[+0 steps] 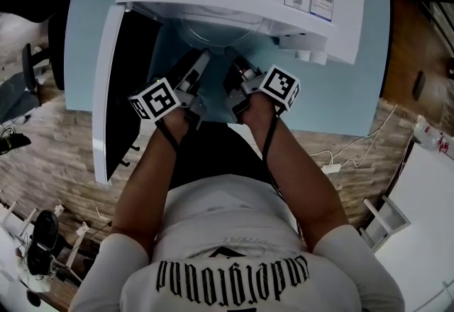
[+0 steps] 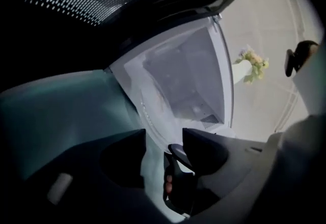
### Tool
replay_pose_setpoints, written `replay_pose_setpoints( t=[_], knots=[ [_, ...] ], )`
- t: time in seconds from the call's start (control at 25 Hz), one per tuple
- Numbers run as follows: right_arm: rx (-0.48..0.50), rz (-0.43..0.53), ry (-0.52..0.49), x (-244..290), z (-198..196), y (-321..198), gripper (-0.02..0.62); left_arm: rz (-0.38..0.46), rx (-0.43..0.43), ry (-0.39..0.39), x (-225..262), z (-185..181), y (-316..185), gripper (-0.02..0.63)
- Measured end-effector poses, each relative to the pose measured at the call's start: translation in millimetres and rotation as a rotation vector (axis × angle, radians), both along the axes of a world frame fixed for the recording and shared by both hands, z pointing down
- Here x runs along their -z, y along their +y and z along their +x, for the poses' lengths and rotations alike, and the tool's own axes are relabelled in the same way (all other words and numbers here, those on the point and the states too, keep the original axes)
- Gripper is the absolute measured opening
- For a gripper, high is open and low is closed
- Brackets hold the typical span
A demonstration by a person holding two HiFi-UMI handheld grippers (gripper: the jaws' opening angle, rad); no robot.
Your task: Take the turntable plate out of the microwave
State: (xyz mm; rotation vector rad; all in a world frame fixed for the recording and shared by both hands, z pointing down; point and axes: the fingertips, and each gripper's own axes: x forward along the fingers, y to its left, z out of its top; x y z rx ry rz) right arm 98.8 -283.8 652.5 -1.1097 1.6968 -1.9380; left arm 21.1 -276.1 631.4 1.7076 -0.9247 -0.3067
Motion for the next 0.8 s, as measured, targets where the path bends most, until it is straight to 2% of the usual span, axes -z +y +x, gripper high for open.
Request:
replay_pose_setpoints(
  t=[0.16, 0.4, 0.48, 0.64, 0.68, 0.8],
  knots=[
    [0.018, -0.007, -0.008, -1, 8, 14, 0.035, -0.054, -0.006, 0.09, -14, 5, -2, 0.281],
    [0.06, -0.009, -0.014, 3, 11, 31, 0.034, -0.127, 0.065, 0.131, -29, 1, -16, 0.288],
    [0.077, -0.007, -0.01, 3, 13, 39, 0.034, -0.125, 0.068, 0.168, -30, 5, -22, 0.287],
    [0.117, -0.011, -0.004, 1, 18, 56, 0.034, -0.146, 0.072, 0.187, -34, 4, -24, 0.285],
    [0.124, -0.009, -0.004, 1, 19, 59, 0.034, -0.151, 0.068, 0.194, -35, 5, -23, 0.276],
    [0.144, 0.001, 0.005, -1, 21, 66, 0.034, -0.158, 0.062, 0.23, -38, 6, -16, 0.15]
  ],
)
